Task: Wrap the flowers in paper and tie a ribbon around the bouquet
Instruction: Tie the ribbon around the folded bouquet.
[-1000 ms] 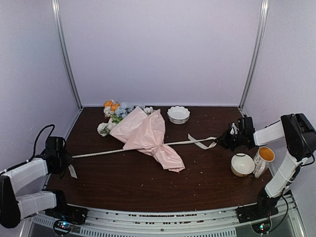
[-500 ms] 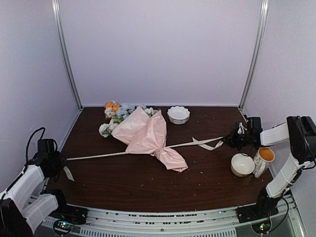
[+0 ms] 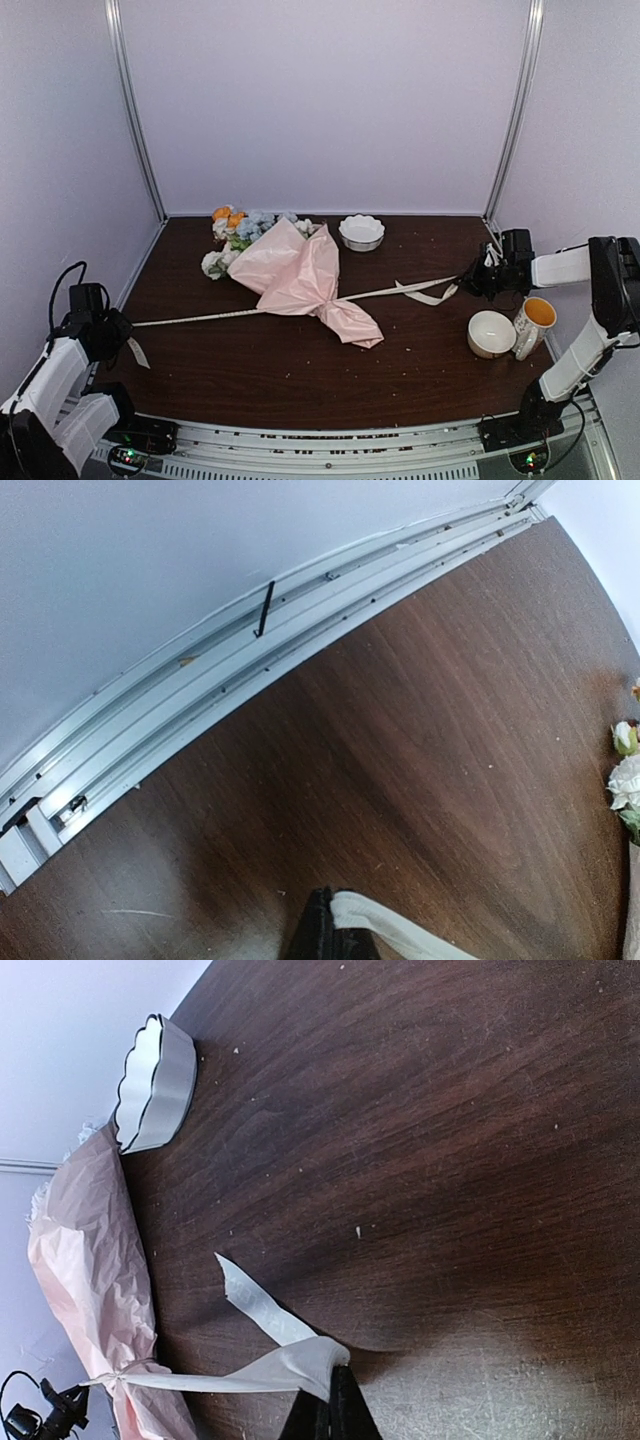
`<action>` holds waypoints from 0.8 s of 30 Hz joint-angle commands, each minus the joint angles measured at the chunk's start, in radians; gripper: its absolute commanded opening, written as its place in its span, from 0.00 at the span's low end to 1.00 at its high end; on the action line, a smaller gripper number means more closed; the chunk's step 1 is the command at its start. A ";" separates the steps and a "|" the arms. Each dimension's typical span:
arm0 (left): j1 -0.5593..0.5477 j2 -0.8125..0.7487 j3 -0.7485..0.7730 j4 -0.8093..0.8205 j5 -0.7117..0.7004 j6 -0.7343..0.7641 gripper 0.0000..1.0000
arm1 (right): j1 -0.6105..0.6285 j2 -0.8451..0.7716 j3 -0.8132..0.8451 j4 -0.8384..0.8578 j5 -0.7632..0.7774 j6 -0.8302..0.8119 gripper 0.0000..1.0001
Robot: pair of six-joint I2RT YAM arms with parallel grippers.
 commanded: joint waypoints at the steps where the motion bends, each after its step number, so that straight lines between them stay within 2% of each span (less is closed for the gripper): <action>1: 0.066 -0.005 -0.006 0.026 -0.171 0.006 0.00 | -0.074 -0.017 0.041 0.002 0.250 -0.013 0.00; 5: 0.070 -0.003 -0.006 0.039 -0.161 0.020 0.00 | -0.014 -0.051 0.063 -0.026 0.278 -0.064 0.00; 9: 0.047 -0.014 -0.003 0.083 -0.074 0.039 0.00 | 0.251 -0.005 0.177 -0.131 0.314 -0.212 0.00; 11: -0.020 -0.031 0.005 0.096 -0.068 0.033 0.00 | 0.385 0.058 0.243 -0.166 0.280 -0.246 0.00; 13: -0.129 -0.036 0.026 0.090 -0.118 0.032 0.00 | 0.479 0.126 0.330 -0.228 0.280 -0.273 0.00; 17: -0.330 0.039 0.085 0.085 -0.210 0.009 0.00 | 0.632 0.245 0.476 -0.330 0.254 -0.331 0.00; 21: -0.458 0.156 0.161 0.087 -0.273 0.004 0.00 | 0.746 0.335 0.580 -0.410 0.203 -0.390 0.00; 24: -0.505 0.196 0.208 0.093 -0.298 0.009 0.00 | 0.802 0.369 0.599 -0.440 0.153 -0.407 0.00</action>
